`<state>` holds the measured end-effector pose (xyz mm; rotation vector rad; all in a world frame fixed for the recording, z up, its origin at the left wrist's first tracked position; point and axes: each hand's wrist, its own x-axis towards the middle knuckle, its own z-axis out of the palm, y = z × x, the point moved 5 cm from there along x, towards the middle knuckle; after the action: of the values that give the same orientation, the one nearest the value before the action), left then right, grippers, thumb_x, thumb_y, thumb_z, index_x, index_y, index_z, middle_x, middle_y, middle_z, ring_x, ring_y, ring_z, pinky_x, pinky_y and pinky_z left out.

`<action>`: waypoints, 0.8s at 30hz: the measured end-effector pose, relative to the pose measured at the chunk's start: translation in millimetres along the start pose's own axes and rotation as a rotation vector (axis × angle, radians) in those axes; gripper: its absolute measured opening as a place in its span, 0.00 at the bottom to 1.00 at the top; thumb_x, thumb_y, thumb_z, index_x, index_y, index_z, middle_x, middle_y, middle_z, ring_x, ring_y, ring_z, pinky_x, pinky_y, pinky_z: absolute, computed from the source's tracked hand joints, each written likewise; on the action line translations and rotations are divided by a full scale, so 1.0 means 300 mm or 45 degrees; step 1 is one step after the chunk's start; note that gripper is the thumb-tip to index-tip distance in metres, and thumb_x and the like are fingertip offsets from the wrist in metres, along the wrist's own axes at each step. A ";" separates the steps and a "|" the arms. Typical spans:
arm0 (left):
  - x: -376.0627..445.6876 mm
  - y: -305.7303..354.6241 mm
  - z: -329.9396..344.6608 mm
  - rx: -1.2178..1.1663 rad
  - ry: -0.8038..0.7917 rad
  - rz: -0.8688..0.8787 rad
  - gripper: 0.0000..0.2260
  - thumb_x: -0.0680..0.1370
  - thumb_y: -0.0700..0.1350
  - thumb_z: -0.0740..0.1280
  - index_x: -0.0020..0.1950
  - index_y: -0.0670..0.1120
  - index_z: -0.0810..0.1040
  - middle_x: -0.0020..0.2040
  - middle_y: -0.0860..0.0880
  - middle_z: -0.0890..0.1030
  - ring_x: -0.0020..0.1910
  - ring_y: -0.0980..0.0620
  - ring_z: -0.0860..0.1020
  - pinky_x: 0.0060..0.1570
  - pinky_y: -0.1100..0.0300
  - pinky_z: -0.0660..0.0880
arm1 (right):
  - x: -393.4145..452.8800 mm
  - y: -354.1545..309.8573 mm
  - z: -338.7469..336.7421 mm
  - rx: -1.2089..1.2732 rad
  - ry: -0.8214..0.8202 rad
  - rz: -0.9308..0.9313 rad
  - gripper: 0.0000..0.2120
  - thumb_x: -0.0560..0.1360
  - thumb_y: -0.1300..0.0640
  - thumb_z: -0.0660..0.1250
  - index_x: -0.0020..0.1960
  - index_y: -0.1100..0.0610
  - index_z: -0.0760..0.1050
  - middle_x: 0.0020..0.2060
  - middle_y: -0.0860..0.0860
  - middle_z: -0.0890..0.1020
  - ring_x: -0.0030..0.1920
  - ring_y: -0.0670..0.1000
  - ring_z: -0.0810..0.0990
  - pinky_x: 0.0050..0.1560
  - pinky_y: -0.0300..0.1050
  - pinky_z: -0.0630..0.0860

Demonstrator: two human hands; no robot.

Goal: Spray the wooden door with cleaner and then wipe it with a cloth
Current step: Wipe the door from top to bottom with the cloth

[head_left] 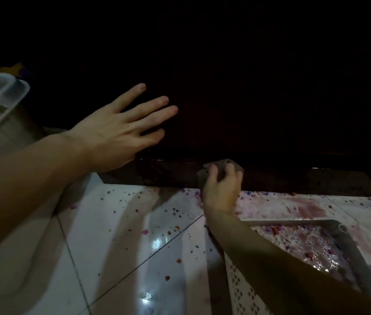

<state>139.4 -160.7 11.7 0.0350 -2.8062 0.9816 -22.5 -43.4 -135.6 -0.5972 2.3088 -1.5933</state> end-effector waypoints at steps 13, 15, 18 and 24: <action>-0.118 -0.045 0.004 0.053 -0.081 -0.095 0.29 0.63 0.45 0.77 0.63 0.42 0.79 0.76 0.36 0.59 0.76 0.38 0.55 0.74 0.37 0.48 | -0.015 -0.118 0.088 0.031 0.018 0.007 0.11 0.80 0.54 0.64 0.57 0.60 0.76 0.58 0.55 0.70 0.56 0.52 0.73 0.59 0.41 0.69; -0.152 -0.064 0.001 0.071 -0.101 -0.117 0.33 0.61 0.44 0.79 0.65 0.42 0.77 0.76 0.36 0.58 0.77 0.40 0.53 0.74 0.37 0.47 | -0.037 -0.145 0.130 0.049 -0.046 0.021 0.11 0.79 0.55 0.65 0.57 0.60 0.77 0.57 0.53 0.70 0.54 0.49 0.71 0.58 0.39 0.67; -0.193 -0.075 -0.003 0.097 -0.104 -0.130 0.32 0.61 0.44 0.80 0.65 0.42 0.78 0.77 0.38 0.57 0.77 0.41 0.52 0.74 0.37 0.48 | -0.015 -0.125 0.080 0.071 0.012 0.092 0.12 0.79 0.54 0.66 0.59 0.59 0.76 0.55 0.50 0.68 0.53 0.48 0.70 0.59 0.43 0.71; -0.229 -0.090 0.001 0.098 -0.134 -0.151 0.29 0.65 0.43 0.78 0.66 0.43 0.78 0.78 0.39 0.54 0.77 0.40 0.52 0.74 0.36 0.49 | 0.027 -0.072 0.010 0.032 0.197 0.075 0.15 0.80 0.55 0.64 0.62 0.62 0.73 0.62 0.59 0.70 0.61 0.58 0.73 0.61 0.42 0.68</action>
<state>209.1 -184.2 16.7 0.2673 -2.8201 1.0887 -24.6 -56.4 -116.5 -0.4092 2.3877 -1.6932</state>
